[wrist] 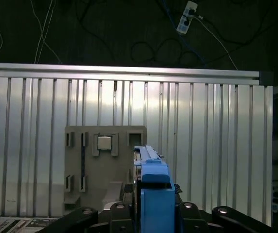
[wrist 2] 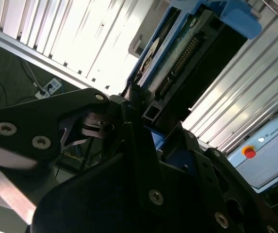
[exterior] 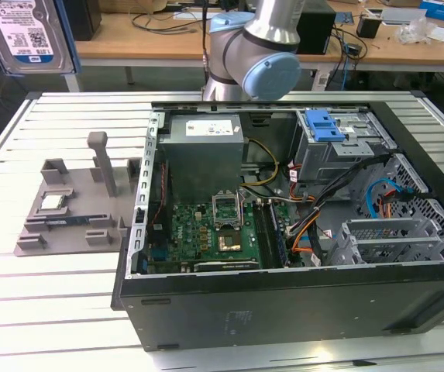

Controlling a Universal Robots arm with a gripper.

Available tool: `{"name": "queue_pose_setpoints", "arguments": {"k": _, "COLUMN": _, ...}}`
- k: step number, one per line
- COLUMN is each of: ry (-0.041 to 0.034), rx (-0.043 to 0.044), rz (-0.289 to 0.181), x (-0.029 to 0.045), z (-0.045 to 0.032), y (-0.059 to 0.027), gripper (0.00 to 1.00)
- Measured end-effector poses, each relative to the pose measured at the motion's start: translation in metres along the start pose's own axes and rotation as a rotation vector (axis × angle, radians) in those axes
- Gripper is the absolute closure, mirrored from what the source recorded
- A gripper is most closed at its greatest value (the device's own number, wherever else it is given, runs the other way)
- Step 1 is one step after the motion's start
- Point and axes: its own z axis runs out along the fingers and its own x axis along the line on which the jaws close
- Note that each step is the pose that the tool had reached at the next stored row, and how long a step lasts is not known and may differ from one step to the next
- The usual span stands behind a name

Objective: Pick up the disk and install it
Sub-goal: 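Pick up the disk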

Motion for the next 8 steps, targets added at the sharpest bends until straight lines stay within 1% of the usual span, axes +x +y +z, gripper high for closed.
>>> {"name": "queue_pose_setpoints", "arguments": {"k": 2, "ry": -0.0001, "rx": 0.0001, "rz": 0.000, "x": 0.0003, "z": -0.0003, "y": -0.0084, "gripper": 0.63}}
{"name": "queue_pose_setpoints", "arguments": {"k": 6, "ry": -0.0001, "rx": -0.0003, "rz": 0.000, "x": 0.0009, "z": -0.0013, "y": -0.0291, "gripper": 0.63}}
{"name": "queue_pose_setpoints", "arguments": {"k": 8, "ry": -0.0001, "rx": -0.0011, "rz": 0.000, "x": 0.0014, "z": -0.0021, "y": -0.0449, "gripper": 0.63}}
